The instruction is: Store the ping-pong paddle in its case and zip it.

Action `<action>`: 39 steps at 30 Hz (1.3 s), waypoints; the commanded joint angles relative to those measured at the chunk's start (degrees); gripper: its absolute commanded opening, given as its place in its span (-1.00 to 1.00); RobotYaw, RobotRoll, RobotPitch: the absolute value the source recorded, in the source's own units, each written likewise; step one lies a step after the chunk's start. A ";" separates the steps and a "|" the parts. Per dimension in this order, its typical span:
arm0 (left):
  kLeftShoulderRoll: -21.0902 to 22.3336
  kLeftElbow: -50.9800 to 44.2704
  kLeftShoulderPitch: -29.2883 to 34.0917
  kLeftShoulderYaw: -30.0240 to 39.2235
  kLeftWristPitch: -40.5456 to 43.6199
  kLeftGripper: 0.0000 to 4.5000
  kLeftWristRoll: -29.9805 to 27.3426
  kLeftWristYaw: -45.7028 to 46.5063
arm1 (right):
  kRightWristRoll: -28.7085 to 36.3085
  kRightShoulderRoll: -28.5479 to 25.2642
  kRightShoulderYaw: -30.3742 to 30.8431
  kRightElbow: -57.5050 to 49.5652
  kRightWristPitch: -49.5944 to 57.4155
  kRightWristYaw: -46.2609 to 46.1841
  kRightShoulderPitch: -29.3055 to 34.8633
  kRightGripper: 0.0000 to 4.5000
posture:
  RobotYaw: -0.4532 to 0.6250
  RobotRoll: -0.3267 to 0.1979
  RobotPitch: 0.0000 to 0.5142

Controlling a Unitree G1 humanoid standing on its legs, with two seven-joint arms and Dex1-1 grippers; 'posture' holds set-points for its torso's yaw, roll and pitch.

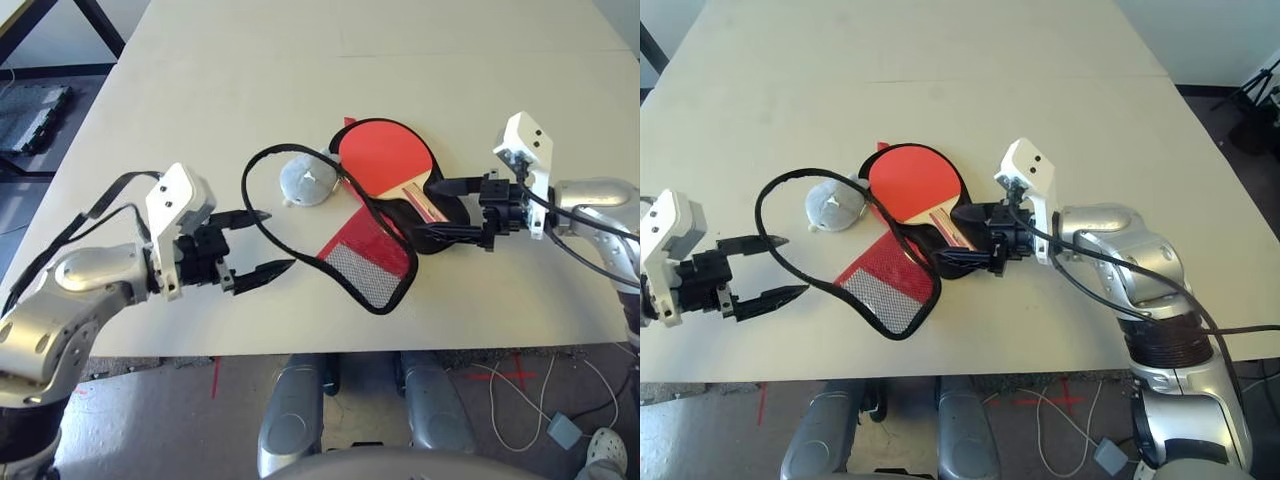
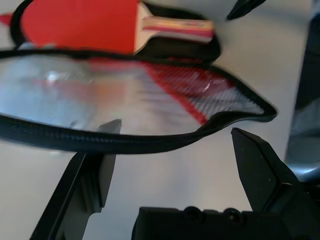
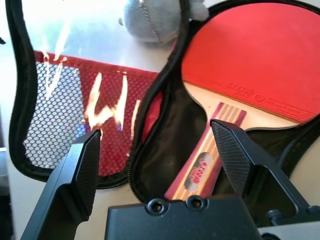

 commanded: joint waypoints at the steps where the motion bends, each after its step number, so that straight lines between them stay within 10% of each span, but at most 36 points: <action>1: -2.48 -1.64 -4.29 -3.09 1.58 1.00 -2.33 1.60 | 1.09 -1.38 -1.55 -0.74 -0.89 1.11 1.31 0.99 | -0.03 0.25 0.06; 9: -18.95 10.58 -20.02 -15.76 -9.70 1.00 8.16 4.66 | -0.60 -7.35 -6.17 5.54 -5.54 3.50 2.24 0.99 | -0.08 0.25 0.06; 18: -30.86 26.98 -23.50 -20.19 -24.19 1.00 19.14 5.52 | -2.64 -9.94 -7.54 10.61 -8.49 2.77 2.17 0.99 | -0.14 0.25 0.06; 39: -28.67 22.15 -21.32 -14.59 -21.79 1.00 18.27 5.71 | -3.47 -5.49 -2.76 33.39 4.54 2.90 -8.01 0.99 | -0.12 0.25 0.07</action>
